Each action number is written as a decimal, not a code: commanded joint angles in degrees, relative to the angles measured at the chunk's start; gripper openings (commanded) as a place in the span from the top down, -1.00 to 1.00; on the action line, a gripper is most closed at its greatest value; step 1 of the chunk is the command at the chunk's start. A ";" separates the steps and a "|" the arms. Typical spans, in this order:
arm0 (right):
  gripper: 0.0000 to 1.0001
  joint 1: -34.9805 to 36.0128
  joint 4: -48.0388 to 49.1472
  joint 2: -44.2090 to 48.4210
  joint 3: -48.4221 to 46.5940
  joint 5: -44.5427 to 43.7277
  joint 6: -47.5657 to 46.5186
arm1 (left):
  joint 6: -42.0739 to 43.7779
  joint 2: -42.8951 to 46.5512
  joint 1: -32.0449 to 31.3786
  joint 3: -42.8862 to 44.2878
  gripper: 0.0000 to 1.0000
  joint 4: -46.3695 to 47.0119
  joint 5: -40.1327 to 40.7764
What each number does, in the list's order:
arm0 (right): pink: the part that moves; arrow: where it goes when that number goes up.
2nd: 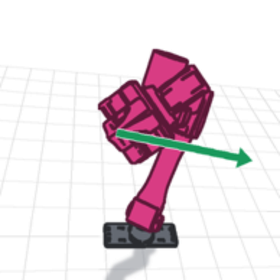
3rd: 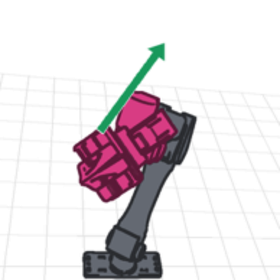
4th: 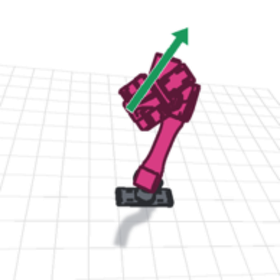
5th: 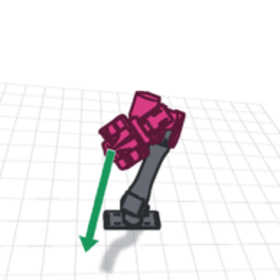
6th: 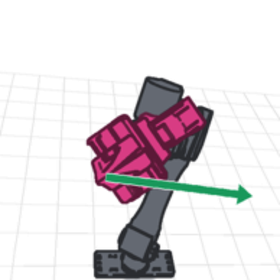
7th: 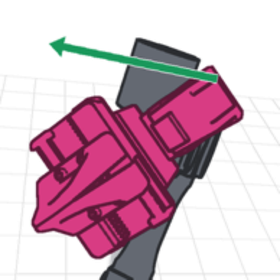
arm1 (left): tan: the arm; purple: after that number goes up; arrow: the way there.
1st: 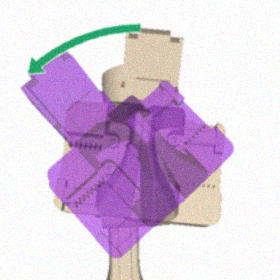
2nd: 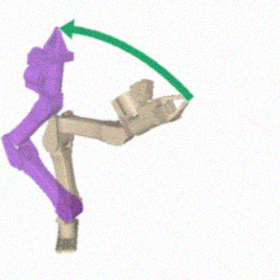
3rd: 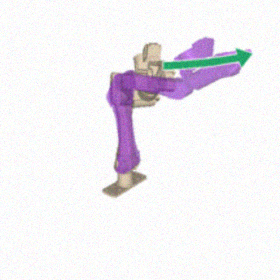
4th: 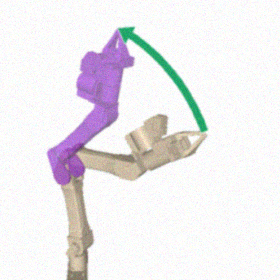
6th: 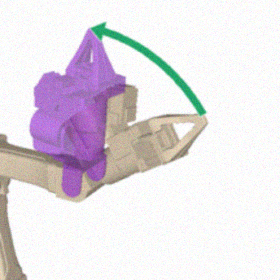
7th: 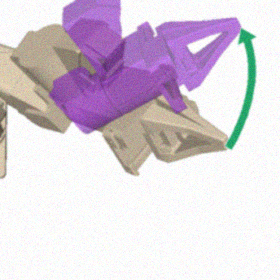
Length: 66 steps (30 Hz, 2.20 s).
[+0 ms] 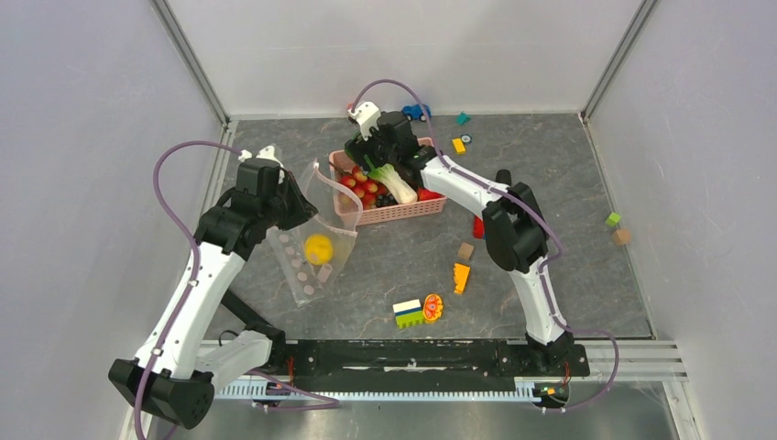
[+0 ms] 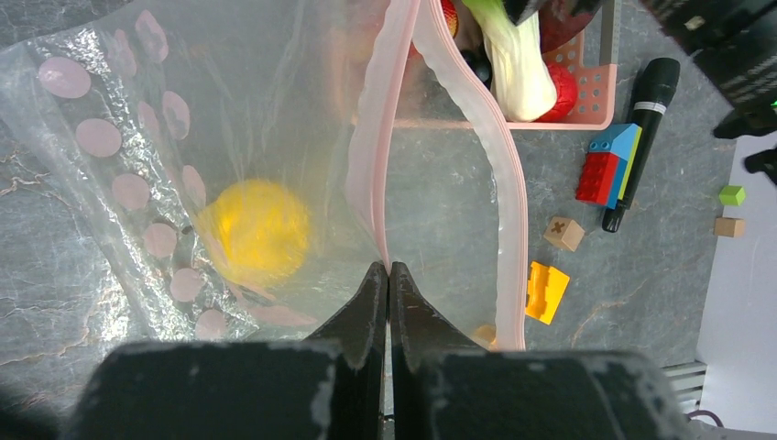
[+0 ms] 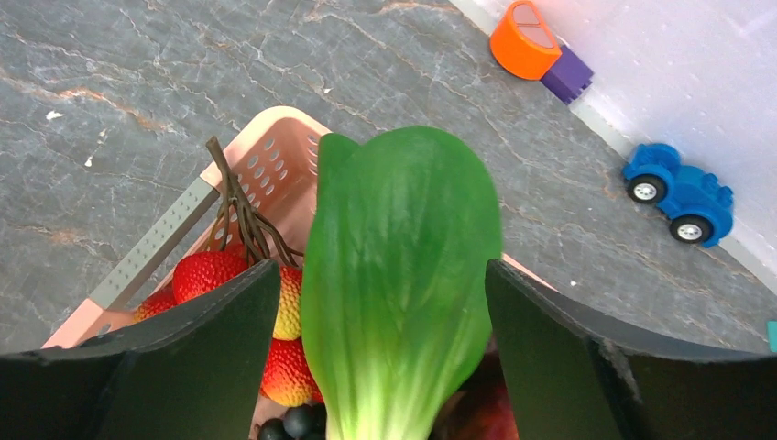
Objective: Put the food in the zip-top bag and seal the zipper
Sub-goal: Pick up the fake vegetable from the bin, then place the fake vegetable in the zipper food storage bag.
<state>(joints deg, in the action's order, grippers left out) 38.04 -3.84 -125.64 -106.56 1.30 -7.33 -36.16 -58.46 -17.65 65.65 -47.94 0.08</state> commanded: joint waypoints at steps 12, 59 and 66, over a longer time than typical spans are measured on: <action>-0.36 1.16 2.25 -7.15 -5.59 -13.74 -1.84 | 2.15 -1.48 0.87 1.41 0.96 0.79 -4.21; 1.00 6.31 80.66 43.26 54.55 4.61 31.18 | 1.90 -3.57 2.20 -0.47 0.96 4.07 -16.98; 1.00 9.96 88.87 34.49 49.87 6.41 34.42 | 1.84 -3.41 2.27 -0.43 0.96 4.44 -18.28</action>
<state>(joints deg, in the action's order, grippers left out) 46.35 75.11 -86.83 -53.47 7.09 24.73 -36.16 -62.30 -15.81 65.19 -46.11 -15.66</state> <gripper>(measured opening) 0.099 0.033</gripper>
